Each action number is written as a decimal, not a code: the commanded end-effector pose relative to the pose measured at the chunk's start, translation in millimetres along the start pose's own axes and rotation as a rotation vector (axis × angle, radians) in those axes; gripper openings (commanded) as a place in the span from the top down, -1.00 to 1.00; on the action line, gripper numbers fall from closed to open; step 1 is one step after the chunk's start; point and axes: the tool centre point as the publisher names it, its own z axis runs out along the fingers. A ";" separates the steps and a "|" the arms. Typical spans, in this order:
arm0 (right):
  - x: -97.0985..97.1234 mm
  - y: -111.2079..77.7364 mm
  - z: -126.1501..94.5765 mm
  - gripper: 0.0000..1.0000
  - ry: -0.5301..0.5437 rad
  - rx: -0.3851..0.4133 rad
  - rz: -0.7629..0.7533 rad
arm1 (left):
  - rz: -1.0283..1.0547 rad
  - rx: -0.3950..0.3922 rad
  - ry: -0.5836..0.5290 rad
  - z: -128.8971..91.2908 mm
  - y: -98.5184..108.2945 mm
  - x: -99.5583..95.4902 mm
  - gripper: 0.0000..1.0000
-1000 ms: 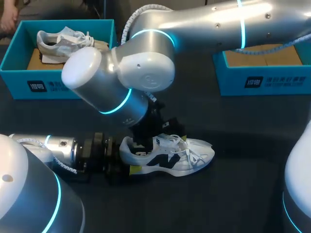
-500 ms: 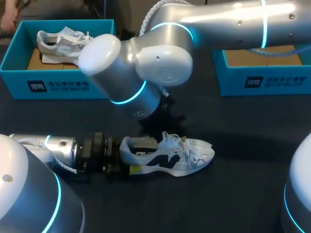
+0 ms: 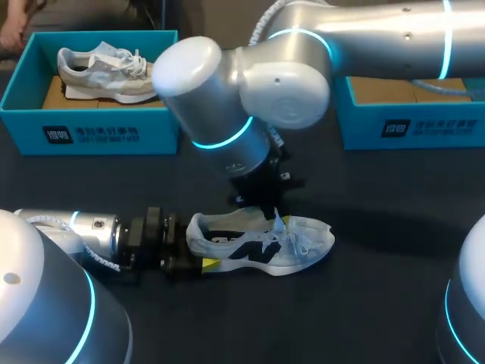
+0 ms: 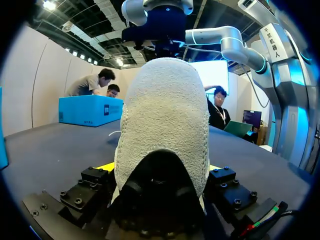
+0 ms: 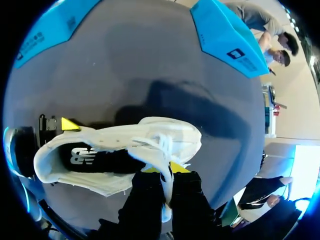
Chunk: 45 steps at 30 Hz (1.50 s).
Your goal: Take the shoe out of the shoebox, open the shoe tongue, remove and reinsert the insole, then place the shoe into the shoebox
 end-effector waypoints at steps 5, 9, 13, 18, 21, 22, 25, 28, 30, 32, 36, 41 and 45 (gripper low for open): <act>-27.8 0.9 15.6 1.00 0.231 0.020 0.116 | 0.000 0.000 -0.004 1.0 0.5 0.2 1.00; -36.2 1.8 23.8 1.00 0.313 0.017 0.086 | 0.000 0.000 -0.004 1.0 0.5 0.2 1.00; -42.0 4.3 33.0 1.00 0.386 0.021 0.054 | 0.000 0.000 -0.004 1.0 0.5 0.2 1.00; -45.2 7.8 39.7 1.00 0.438 0.020 0.024 | 0.000 0.000 -0.004 1.0 0.5 0.2 1.00; -46.8 10.0 45.2 1.00 0.466 0.029 0.005 | 0.000 0.000 -0.004 1.0 0.5 0.2 1.00; -47.6 10.5 47.5 1.00 0.482 0.027 -0.003 | 0.000 0.000 -0.004 1.0 0.5 0.2 1.00; -49.5 10.6 53.7 0.83 0.508 0.032 -0.019 | 0.000 0.000 -0.004 1.0 0.5 0.2 1.00; -53.2 10.1 59.7 0.51 0.524 0.037 -0.016 | 0.000 0.000 -0.004 1.0 0.5 0.2 1.00; -56.5 9.3 61.8 0.29 0.529 0.039 -0.009 | 0.000 0.000 -0.004 1.0 0.5 0.2 1.00; -59.6 8.2 61.5 0.07 0.529 0.041 -0.003 | 0.000 0.000 -0.004 1.0 0.5 0.2 1.00; -64.8 5.9 55.0 -0.23 0.512 0.039 0.011 | 0.000 0.000 -0.004 1.0 0.5 0.2 1.00; -74.4 3.9 45.1 -0.40 0.475 0.037 0.017 | 0.000 0.000 -0.004 1.0 0.5 0.2 1.00; -82.0 2.2 28.5 -0.54 0.438 0.021 0.023 | 0.000 0.000 -0.004 1.0 0.5 0.2 1.00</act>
